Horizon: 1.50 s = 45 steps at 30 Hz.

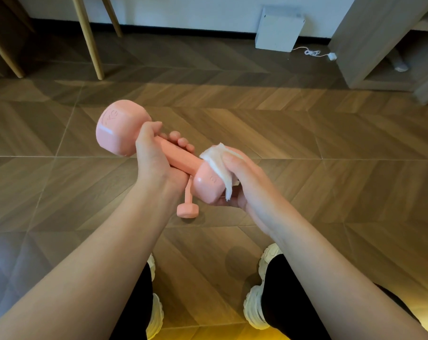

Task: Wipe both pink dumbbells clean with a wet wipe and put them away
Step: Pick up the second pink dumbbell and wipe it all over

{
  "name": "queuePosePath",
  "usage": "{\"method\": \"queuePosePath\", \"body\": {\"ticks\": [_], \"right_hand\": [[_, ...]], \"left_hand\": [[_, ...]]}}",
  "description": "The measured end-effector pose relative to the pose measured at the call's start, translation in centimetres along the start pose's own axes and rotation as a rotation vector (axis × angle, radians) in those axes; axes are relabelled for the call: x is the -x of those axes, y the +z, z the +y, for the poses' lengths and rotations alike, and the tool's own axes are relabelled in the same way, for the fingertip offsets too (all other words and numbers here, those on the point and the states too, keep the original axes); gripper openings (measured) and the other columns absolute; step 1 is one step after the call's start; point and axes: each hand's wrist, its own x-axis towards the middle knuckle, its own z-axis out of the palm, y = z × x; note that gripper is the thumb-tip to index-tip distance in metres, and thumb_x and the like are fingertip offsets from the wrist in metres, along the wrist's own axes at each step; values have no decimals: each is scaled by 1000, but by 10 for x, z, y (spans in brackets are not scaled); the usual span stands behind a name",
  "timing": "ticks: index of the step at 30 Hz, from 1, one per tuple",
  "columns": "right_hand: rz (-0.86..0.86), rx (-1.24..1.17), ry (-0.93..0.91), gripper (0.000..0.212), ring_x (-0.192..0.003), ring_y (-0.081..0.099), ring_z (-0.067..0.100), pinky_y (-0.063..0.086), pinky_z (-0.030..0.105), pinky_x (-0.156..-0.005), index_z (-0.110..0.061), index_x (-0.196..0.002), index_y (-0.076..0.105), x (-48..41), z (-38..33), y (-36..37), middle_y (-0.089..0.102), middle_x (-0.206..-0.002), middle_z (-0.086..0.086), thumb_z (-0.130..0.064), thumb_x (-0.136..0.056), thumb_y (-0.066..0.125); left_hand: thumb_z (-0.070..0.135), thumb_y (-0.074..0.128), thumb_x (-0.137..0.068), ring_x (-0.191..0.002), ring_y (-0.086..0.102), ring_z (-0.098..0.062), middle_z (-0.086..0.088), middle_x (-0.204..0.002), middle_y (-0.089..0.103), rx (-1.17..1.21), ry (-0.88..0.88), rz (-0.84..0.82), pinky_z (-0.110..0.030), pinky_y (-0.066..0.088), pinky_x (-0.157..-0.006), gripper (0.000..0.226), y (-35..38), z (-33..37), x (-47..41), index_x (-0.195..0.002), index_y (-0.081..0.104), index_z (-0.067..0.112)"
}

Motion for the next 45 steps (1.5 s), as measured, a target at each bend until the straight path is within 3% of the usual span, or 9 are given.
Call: {"method": "queuePosePath", "body": {"ticks": [6, 14, 21, 25, 29, 33, 38, 41, 45], "right_hand": [[17, 74, 8, 51, -103, 65, 9, 51, 17, -69, -36, -121, 61, 0, 2, 1, 65, -120, -5, -41, -72, 73], [-136, -37, 84, 28, -107, 63, 21, 49, 52, -101, -19, -118, 67, 2, -15, -14, 69, -113, 8, -33, -96, 59], [-131, 32, 173, 52, -88, 70, 18, 59, 37, -72, -22, -126, 55, 4, -13, -1, 67, -119, 13, -40, -81, 74], [-107, 6, 128, 35, -105, 68, 22, 59, 48, -85, -24, -128, 55, 2, -11, -5, 68, -121, 8, -41, -98, 51], [-235, -50, 109, 34, -105, 62, 17, 53, 52, -96, -19, -122, 59, 4, -11, -12, 63, -115, 4, -30, -90, 61], [-103, -97, 133, 53, -99, 68, 18, 60, 46, -82, -21, -124, 59, 5, -8, -2, 61, -127, 11, -25, -74, 75], [76, -68, 159, 29, -111, 67, 24, 53, 56, -93, -22, -118, 61, 2, -3, 3, 70, -119, 5, -39, -94, 62], [46, 10, 112, 22, -104, 68, 20, 55, 43, -93, -30, -113, 66, 3, -3, -9, 69, -116, 0, -30, -91, 67], [-88, 68, 67, 45, -102, 65, 10, 55, 27, -82, -31, -123, 62, 12, -5, -15, 61, -120, -2, -16, -83, 76]], "left_hand": [[20, 51, -90, -41, 30, -12, 6, -51, 30, 29, -11, -5, -21, 33, -47, 29, -6, 0, -1, -68, 32, 19], [18, 47, -90, -41, 25, -11, 7, -50, 26, 17, 20, -67, -20, 29, -43, 31, -2, -2, 2, -63, 32, 19], [18, 44, -92, -41, 25, -11, 6, -50, 24, -13, 28, -70, -20, 29, -43, 30, -2, -7, 2, -66, 29, 19], [18, 49, -90, -43, 36, -12, 4, -52, 35, 24, 1, -38, -21, 36, -48, 29, -3, -8, -1, -65, 35, 17], [19, 50, -89, -42, 36, -11, 6, -51, 34, -8, 0, -3, -21, 37, -49, 28, -6, -6, -4, -65, 36, 17], [21, 50, -90, -43, 34, -12, 5, -52, 31, -51, 18, -28, -23, 34, -50, 27, -5, -2, -5, -68, 36, 18], [19, 55, -87, -47, 44, -14, 2, -53, 41, -100, -38, -12, -24, 40, -55, 27, -6, -6, -5, -65, 40, 16], [17, 55, -87, -47, 44, -14, 1, -54, 42, -110, -92, 8, -24, 41, -54, 27, -7, -9, -5, -64, 40, 15], [16, 52, -88, -43, 36, -11, 5, -51, 35, -85, -82, 17, -23, 35, -49, 26, -8, -9, -6, -67, 37, 17]]}}
